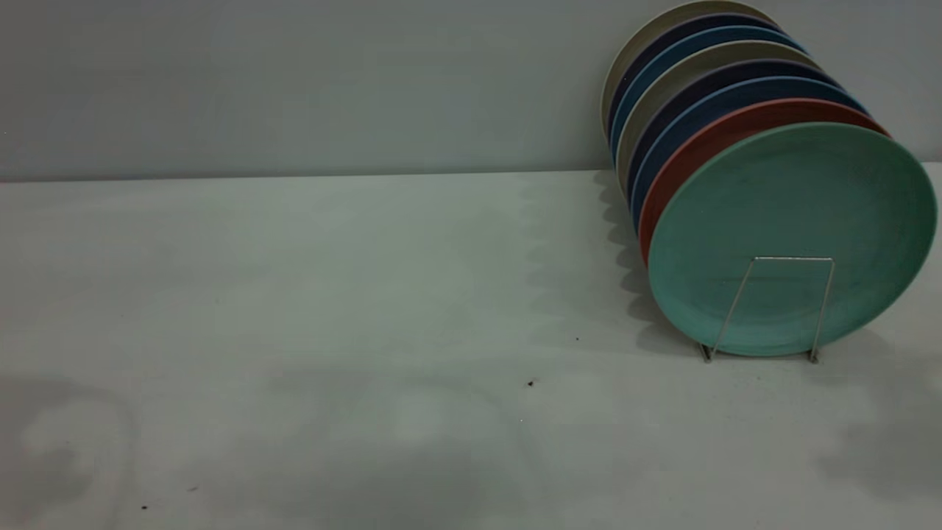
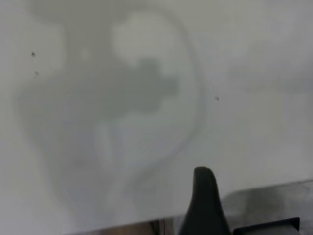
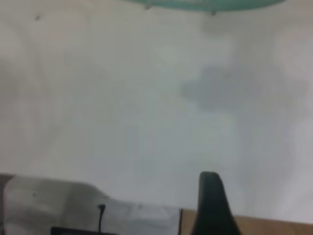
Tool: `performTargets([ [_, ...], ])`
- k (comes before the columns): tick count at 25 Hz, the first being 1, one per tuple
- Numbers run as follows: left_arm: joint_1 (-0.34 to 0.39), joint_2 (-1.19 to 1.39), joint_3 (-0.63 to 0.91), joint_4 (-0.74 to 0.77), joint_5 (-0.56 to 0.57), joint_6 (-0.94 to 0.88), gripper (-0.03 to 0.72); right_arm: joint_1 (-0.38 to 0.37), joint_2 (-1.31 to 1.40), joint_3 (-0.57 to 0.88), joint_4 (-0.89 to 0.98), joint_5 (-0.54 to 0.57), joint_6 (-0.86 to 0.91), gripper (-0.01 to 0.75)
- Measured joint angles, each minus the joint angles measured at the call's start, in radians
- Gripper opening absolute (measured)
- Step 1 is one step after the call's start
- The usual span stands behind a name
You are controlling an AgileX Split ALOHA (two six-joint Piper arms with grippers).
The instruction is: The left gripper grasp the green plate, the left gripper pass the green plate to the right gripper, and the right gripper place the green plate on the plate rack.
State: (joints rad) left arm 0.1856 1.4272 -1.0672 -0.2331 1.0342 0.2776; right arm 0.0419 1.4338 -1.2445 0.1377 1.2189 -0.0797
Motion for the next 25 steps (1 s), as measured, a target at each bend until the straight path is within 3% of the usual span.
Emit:
performTargets([
  [13, 0.000, -0.887, 0.411, 0.001, 0.104, -0.079, 0.588, 0.000, -0.676, 0.449, -0.012, 0.021, -0.048, 0.528],
  [25, -0.021, -1.362, 0.541, 0.045, 0.133, -0.166, 0.543, 0.000, -1.186, 0.714, -0.040, 0.021, -0.059, 0.528],
])
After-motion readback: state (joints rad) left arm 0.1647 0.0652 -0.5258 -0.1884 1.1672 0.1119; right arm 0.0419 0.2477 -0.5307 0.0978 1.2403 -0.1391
